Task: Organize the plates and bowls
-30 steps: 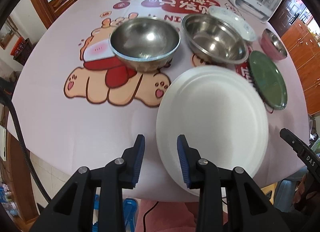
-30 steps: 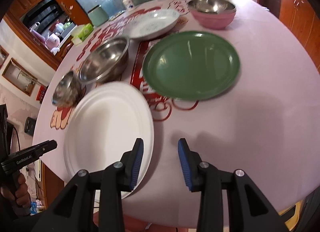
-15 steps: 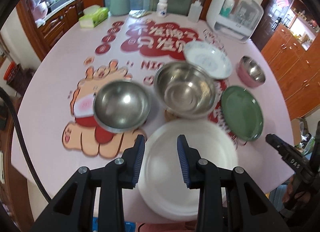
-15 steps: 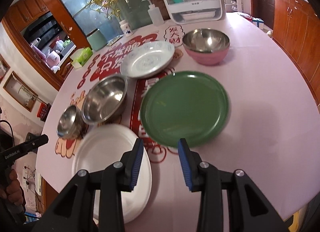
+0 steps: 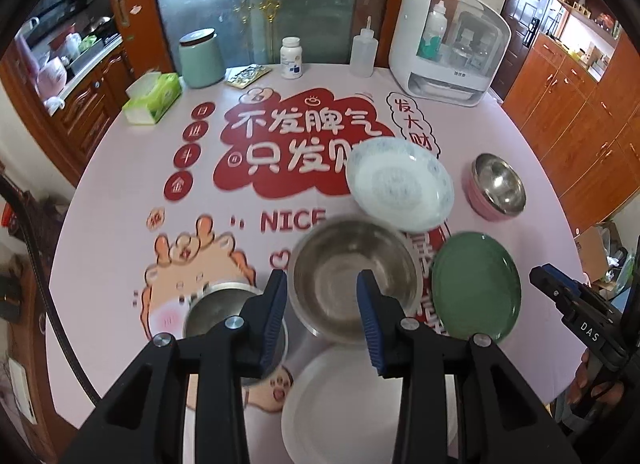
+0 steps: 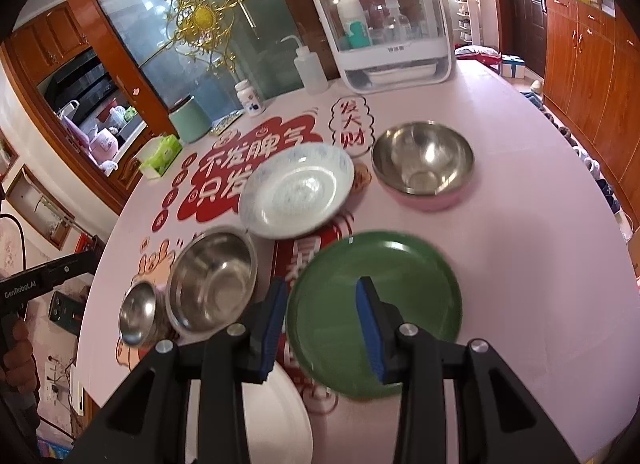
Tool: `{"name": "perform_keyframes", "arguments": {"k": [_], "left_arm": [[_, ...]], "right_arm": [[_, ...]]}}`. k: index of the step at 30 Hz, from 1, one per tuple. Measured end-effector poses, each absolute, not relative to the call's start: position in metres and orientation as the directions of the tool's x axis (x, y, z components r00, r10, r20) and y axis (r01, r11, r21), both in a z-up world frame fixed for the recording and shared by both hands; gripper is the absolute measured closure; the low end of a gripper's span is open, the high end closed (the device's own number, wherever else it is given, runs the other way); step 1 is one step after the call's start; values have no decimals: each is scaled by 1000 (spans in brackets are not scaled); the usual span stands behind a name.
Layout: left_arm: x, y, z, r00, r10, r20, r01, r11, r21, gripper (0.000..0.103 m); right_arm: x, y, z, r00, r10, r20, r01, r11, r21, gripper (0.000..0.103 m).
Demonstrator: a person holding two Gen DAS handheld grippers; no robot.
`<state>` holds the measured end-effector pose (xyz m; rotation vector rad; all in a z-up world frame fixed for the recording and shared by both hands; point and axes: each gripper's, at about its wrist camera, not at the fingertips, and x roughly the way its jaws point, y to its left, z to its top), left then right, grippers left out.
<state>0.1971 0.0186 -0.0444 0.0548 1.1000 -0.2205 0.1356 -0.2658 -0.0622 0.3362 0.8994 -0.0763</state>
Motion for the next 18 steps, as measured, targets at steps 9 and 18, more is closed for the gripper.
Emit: {"name": "perform_keyframes", "arguments": {"k": [9, 18], "left_arm": [[256, 8, -52, 408, -170, -897, 203, 975, -92, 68], [301, 0, -71, 389, -220, -895, 205, 967, -149, 68]], "right_arm": [[182, -276, -64, 629, 79, -773, 208, 941, 266, 67], [221, -284, -80, 621, 108, -776, 226, 924, 309, 67]]}}
